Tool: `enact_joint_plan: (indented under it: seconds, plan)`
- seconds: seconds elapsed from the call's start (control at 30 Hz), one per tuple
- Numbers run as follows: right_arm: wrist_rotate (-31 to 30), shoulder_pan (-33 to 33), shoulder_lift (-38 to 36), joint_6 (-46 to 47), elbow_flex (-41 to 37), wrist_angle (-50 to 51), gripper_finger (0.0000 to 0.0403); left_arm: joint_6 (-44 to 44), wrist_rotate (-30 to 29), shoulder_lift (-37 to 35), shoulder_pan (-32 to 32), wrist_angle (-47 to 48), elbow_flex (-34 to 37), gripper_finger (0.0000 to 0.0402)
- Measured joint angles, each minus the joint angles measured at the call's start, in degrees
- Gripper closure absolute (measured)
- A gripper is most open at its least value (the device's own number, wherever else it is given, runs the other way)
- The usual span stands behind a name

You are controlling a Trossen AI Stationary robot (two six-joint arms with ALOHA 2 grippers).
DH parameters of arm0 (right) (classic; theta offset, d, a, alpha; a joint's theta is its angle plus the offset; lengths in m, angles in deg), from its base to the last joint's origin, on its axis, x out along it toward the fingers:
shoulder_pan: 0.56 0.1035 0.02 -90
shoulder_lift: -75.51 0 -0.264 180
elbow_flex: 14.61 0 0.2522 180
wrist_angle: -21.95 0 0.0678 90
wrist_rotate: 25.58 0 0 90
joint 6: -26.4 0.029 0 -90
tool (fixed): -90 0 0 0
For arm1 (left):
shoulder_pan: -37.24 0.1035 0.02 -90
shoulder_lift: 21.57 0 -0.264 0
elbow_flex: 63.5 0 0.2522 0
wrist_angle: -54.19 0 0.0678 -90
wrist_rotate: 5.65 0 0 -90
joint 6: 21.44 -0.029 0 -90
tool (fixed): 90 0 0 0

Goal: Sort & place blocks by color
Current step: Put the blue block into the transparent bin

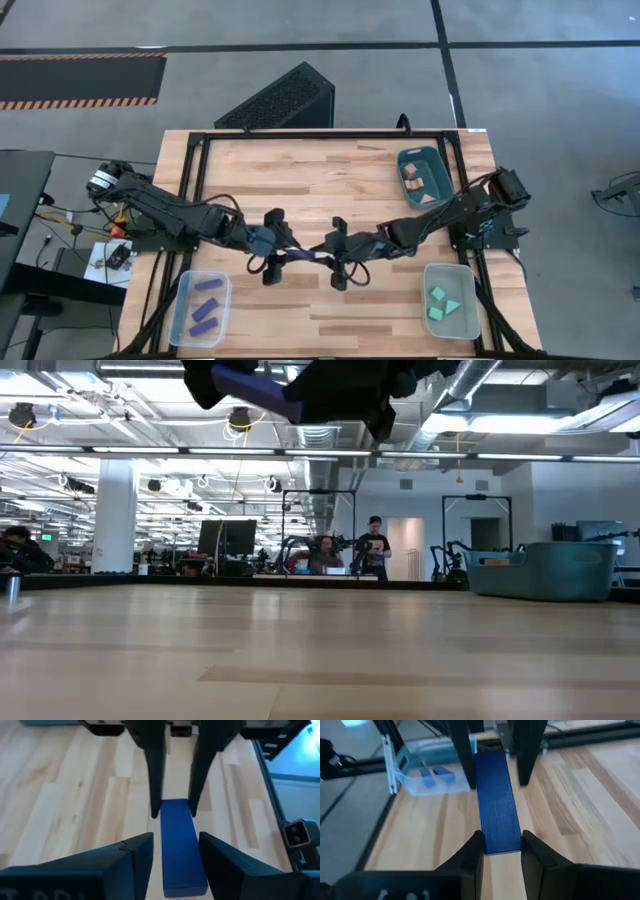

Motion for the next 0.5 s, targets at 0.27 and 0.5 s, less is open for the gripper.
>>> enact_joint_plan:
  seconds: [0.27, 0.5]
  plan:
    - [0.0, 0.6, 0.0, 0.1, 0.0, -2.2, 0.0305, 0.9, 1.2, 0.0, 0.0, 0.0, 0.0, 0.0257]
    - [0.0, 0.7, 0.0, 0.3, 0.0, -2.3, 0.0305, 1.1, 1.0, 0.0, 0.0, 0.0, 0.0, 0.0256]
